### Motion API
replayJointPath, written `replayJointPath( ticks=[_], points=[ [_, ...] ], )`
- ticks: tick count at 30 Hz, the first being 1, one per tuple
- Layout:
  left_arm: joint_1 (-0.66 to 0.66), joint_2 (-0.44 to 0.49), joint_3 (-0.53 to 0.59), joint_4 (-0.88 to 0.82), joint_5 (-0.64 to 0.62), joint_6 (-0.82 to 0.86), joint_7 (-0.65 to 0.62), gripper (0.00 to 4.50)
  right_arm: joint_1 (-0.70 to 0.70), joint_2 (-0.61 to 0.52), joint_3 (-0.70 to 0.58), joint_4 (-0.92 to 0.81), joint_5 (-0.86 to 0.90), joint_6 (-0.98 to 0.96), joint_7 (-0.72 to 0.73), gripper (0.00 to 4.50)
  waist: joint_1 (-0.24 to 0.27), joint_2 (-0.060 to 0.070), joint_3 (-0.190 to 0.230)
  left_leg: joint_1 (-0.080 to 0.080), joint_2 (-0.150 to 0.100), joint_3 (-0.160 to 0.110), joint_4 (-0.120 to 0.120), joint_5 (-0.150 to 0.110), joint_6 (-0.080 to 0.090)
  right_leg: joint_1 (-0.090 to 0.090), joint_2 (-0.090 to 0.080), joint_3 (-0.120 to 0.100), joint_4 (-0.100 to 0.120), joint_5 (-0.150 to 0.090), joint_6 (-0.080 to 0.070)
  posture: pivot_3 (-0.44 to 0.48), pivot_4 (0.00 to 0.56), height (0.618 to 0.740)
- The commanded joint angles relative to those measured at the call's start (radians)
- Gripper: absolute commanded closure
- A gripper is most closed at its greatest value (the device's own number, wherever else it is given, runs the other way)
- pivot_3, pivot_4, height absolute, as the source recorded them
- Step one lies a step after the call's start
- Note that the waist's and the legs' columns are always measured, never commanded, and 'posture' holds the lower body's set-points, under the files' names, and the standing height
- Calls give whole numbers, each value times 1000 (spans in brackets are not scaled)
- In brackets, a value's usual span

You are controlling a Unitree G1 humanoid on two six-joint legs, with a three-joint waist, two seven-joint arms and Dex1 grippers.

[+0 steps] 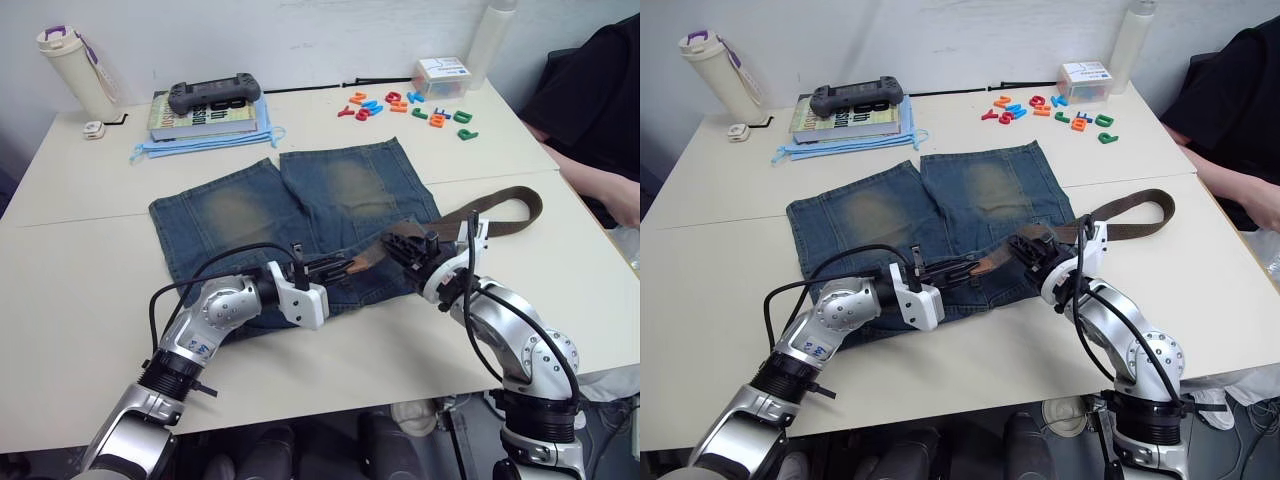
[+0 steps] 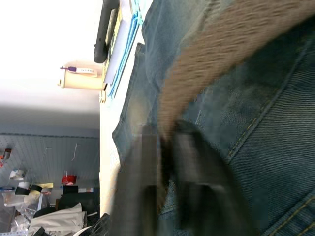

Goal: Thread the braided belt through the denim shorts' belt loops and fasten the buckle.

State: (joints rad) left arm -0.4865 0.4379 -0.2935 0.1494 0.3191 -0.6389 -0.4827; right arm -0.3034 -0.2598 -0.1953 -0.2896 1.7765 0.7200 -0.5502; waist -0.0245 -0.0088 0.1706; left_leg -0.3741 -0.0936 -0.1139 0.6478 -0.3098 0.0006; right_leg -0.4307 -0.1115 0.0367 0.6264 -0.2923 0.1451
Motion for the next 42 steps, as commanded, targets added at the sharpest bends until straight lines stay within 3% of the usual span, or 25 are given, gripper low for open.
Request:
replayJointPath(
  ticks=[1, 5, 8, 11, 21, 28, 42],
  points=[
    [2, 6, 2, -19, -8, -23, 5, 4500, -7, 1, -6, -35, 14, -26, 24, 4469, 0, 0, 0, 0, 0, 0, 0, 0, 0, 0, 0, 0, 0, 0, 0, 0, 150, 740],
    [-2, 5, 6, -19, -3, -29, 13, 4500, -6, 7, -6, -35, 12, -33, 20, 4469, 0, 0, 0, 0, 0, 0, 0, 0, 0, 0, 0, 0, 0, 0, 0, 0, 150, 740],
    [-3, 5, 14, -20, -19, -11, 9, 3156, -5, 16, -5, -38, 6, -42, 15, 4500, 0, 0, 0, 0, 0, 0, 0, 0, 0, 0, 0, 0, 0, 0, 0, 0, 150, 740],
    [23, 27, 38, -44, -35, 12, 3, 2200, -11, 45, -10, -49, -9, -81, 10, 4500, 0, 0, 0, 0, 0, 0, 0, 0, 0, 0, 0, 0, 0, 0, 0, 0, 150, 740],
    [313, 161, 169, -194, -287, 238, -134, 2200, 16, 163, 38, -129, -159, -183, -5, 4500, -3, 1, 1, 0, 1, 0, 0, 0, 0, -1, 0, 1, 1, 0, 0, 0, 150, 740],
    [375, 118, 178, -289, -441, 505, -184, 2200, 66, 186, 120, -181, -419, -220, 82, 4500, -1, 2, 1, 0, 0, -1, 0, 0, 0, 0, 0, 1, 0, 0, 0, 0, 150, 740],
    [390, 113, 190, -327, -456, 575, -226, 2200, 127, 212, 144, -212, -610, -261, 214, 4500, -1, 2, 1, 2, 0, 0, 0, 0, 0, 1, 1, 1, -2, 0, 0, 0, 150, 740]
  ],
)
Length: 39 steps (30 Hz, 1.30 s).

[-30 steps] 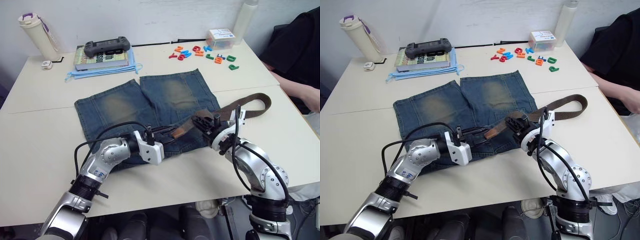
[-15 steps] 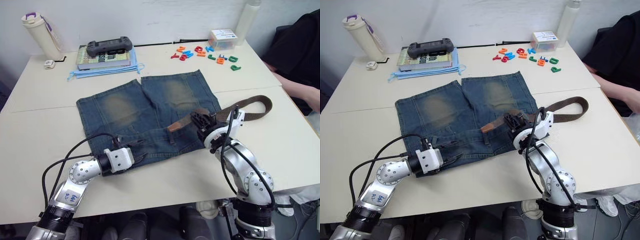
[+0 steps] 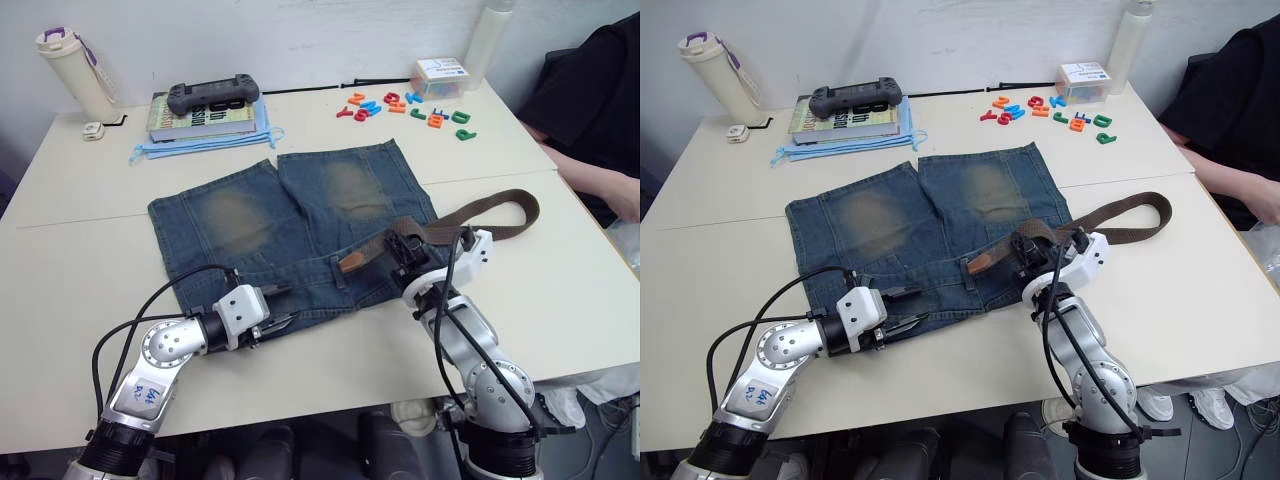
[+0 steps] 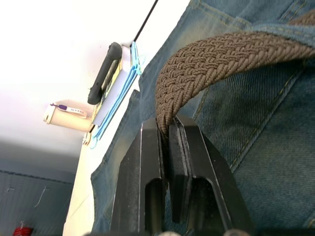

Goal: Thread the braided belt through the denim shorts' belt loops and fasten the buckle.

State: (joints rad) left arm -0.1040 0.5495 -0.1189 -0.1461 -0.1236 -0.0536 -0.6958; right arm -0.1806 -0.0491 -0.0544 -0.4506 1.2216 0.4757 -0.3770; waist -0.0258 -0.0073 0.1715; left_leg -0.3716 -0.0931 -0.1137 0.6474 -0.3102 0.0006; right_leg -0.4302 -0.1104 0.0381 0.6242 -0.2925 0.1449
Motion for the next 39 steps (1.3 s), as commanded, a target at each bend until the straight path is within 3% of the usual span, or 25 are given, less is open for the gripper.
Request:
replayJointPath(
  ticks=[1, 6, 11, 16, 33, 39],
  points=[
    [7, 1, 15, -32, -12, -12, -13, 2200, 7, -2, 10, -47, -77, -16, 44, 4500, 0, 0, 0, 0, 0, 0, 0, 0, 0, 0, 0, 0, 0, 0, 0, 0, 150, 740],
    [5, -3, 37, -72, -46, 10, -15, 2200, 9, -8, 20, -34, -118, -14, 68, 4500, 0, 0, 0, 0, 0, 0, 0, 0, 0, 0, 0, 0, 0, 0, 0, 0, 150, 740],
    [5, 6, 141, -240, -289, 264, -3, 2200, 7, 4, 34, -19, -181, -19, 108, 4500, -1, 0, 0, 0, 0, 0, 0, 0, 0, 0, 0, 0, 0, 0, 0, 0, 150, 740],
    [51, 52, 207, -319, -345, 381, 2, 2200, 7, 29, 61, 0, -251, -17, 149, 4500, -2, 0, 0, 1, 0, 0, 0, 0, 0, 0, 0, 1, 0, 0, 0, 0, 150, 740],
    [100, 19, 231, -286, -360, 298, -48, 2200, -32, 121, 73, 86, -333, 54, 216, 4500, -3, 0, 0, 2, 2, 0, -1, -1, -2, 0, 1, 1, 0, -1, -2, 0, 150, 740],
    [99, 19, 241, -296, -359, 297, -54, 2200, -64, 74, 61, 59, -462, 7, 240, 4500, -1, 1, 0, 2, 2, 0, -1, -1, -2, 0, 1, 0, 0, -1, -2, 0, 150, 740]
  ],
)
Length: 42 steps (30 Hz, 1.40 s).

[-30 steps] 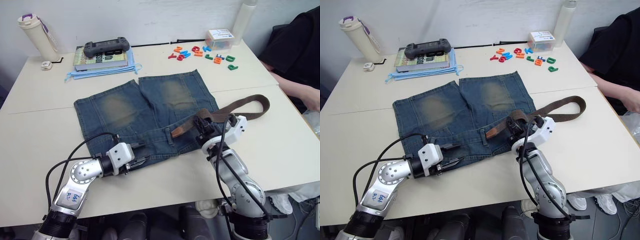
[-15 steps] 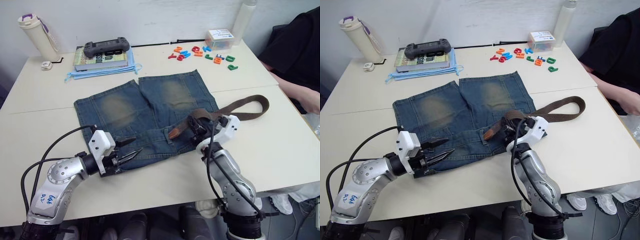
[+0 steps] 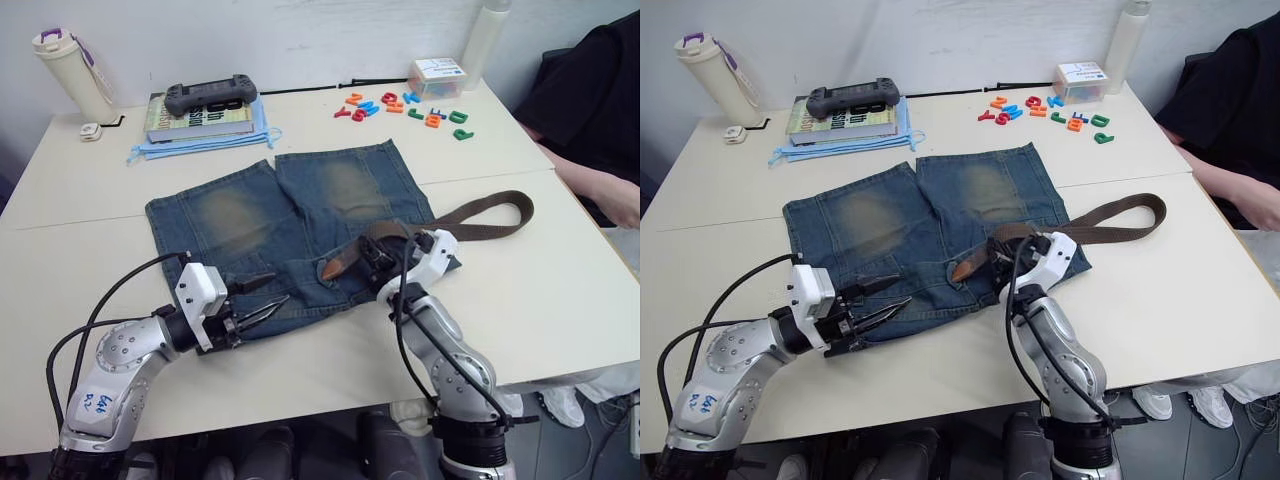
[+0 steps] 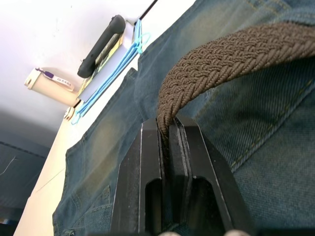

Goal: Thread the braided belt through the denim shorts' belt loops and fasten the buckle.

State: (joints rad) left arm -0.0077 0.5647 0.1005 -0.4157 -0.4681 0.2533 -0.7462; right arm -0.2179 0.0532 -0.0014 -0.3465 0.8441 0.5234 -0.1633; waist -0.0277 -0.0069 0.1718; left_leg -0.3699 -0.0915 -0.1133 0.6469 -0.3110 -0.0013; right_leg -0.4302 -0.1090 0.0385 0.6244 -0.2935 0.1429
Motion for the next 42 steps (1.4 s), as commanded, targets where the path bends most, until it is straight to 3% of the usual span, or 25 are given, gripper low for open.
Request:
replayJointPath(
  ticks=[1, 7, 16, 25, 34, 42],
  points=[
    [3, 4, 22, -28, -14, -7, -3, 2200, -31, -40, 15, -56, -116, -50, 32, 4500, 1, 0, 0, 0, 0, 0, 0, 0, 0, 0, 0, 0, 0, 0, 0, 0, 150, 740],
    [-5, 11, 23, -35, -9, 0, 2, 2200, -11, -122, 149, -140, -309, -56, 89, 4500, -1, 0, 0, 0, 0, 0, 0, 0, 0, -1, 0, 0, 0, 0, 0, 0, 150, 740],
    [-16, 15, 21, -45, -6, 27, 16, 2200, 58, -68, 186, -135, -362, -40, 104, 4500, 0, 0, 0, 1, 0, 0, 0, 0, 0, 0, 0, 0, 0, 0, 0, 0, 150, 740],
    [-23, 11, 5, -50, 3, 34, 20, 2200, 72, 124, -11, 47, -73, 129, 52, 4500, -2, -2, -1, 3, 2, 0, -1, -1, -2, 2, 2, 0, 0, -1, -1, 0, 150, 740],
    [-26, 6, -9, -54, 14, 35, 28, 2200, 51, 107, -21, 79, 19, 211, -2, 4500, -4, -2, -1, 4, 12, 1, 0, -4, -7, 1, 11, 0, 2, -3, -8, 0, 150, 740],
    [-22, 8, -12, -57, 22, 38, 33, 2200, -6, 115, 18, -10, 77, 232, -17, 4500, -6, -1, -1, 5, 19, 0, -1, -6, -13, 0, 14, -1, 4, -4, -13, 0, 150, 740]
  ],
)
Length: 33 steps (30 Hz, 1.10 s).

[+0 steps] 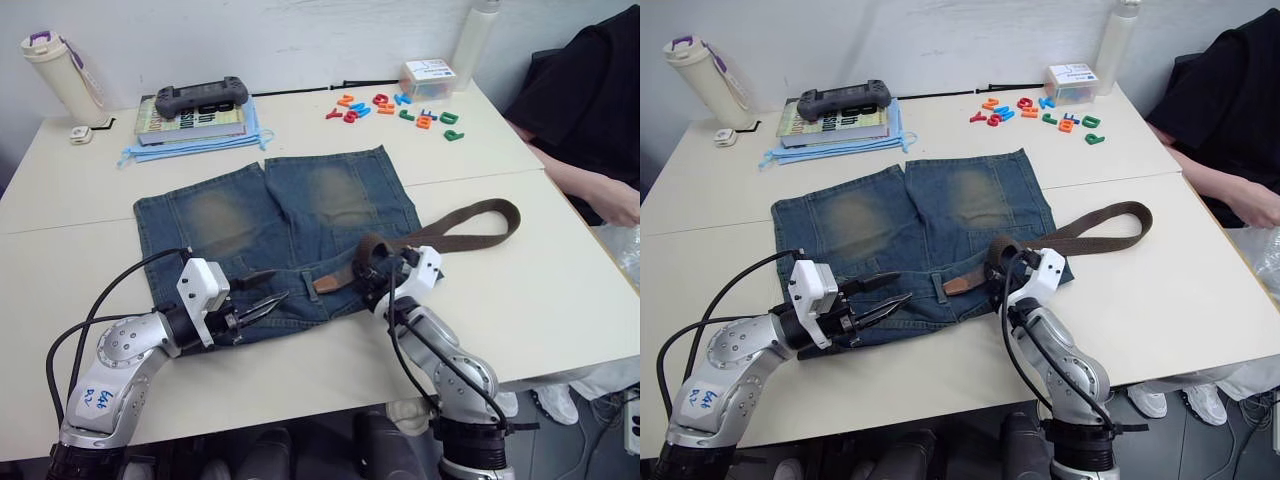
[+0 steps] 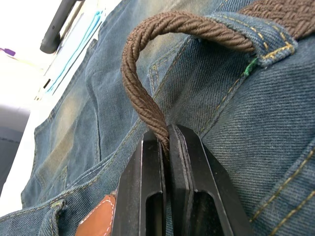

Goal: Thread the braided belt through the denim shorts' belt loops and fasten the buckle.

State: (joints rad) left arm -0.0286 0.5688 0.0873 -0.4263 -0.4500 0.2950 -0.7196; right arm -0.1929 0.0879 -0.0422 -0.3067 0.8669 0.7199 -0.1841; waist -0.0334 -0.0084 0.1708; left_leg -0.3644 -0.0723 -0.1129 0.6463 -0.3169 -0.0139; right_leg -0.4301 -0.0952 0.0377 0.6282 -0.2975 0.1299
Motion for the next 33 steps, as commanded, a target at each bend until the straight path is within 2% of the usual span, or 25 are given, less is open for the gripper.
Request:
replayJointPath(
  ticks=[1, 11, 17, 21, 26, 30, 33],
  points=[
    [-1, 5, 2, -47, 5, -3, 7, 2200, -40, 79, 66, -64, 64, 42, 2, 4500, 0, 1, 0, 0, 0, 0, 0, 0, 0, 0, 0, 0, 0, 0, 0, 0, 150, 740],
    [-2, 9, 6, -53, 9, 6, 12, 2200, -75, 60, 91, -99, 107, 66, -35, 4500, 2, 1, 1, -2, -1, 0, 1, 0, 0, 0, 0, 0, -1, 0, 0, 0, 150, 740],
    [6, 19, 27, -67, 0, 36, 22, 2200, -81, 21, 120, -100, -8, 27, -34, 4500, 3, 1, 1, -2, -1, 0, 0, 0, 0, -1, 0, 0, -1, 0, 0, 0, 150, 740],
    [35, 41, 67, -84, -26, 72, 18, 2200, -60, 50, 117, -93, -27, -26, 4, 4500, 2, 1, 1, -2, -1, 0, 0, 0, 0, -1, 0, 0, -1, 0, 0, 0, 150, 740],
    [81, 64, 116, -86, -44, 87, 8, 2200, -6, 131, 104, -77, 69, -62, 5, 4500, 5, 1, 1, -2, -1, 0, 0, 0, 0, -1, 0, -1, -1, 0, 0, 0, 150, 740],
    [112, 85, 154, -87, -54, 89, -10, 2200, 27, 117, 163, -109, 57, -65, -29, 4500, 4, 1, 1, -2, -1, 0, 0, 0, 0, -1, -1, -1, -1, 0, 0, 0, 150, 740],
    [129, 94, 176, -89, -67, 97, -19, 2200, 25, 96, 206, -137, -27, -125, -32, 4500, 4, 1, 1, -2, -1, 0, 0, 0, 0, -1, -1, -1, -1, 0, -1, 0, 150, 740]
  ],
)
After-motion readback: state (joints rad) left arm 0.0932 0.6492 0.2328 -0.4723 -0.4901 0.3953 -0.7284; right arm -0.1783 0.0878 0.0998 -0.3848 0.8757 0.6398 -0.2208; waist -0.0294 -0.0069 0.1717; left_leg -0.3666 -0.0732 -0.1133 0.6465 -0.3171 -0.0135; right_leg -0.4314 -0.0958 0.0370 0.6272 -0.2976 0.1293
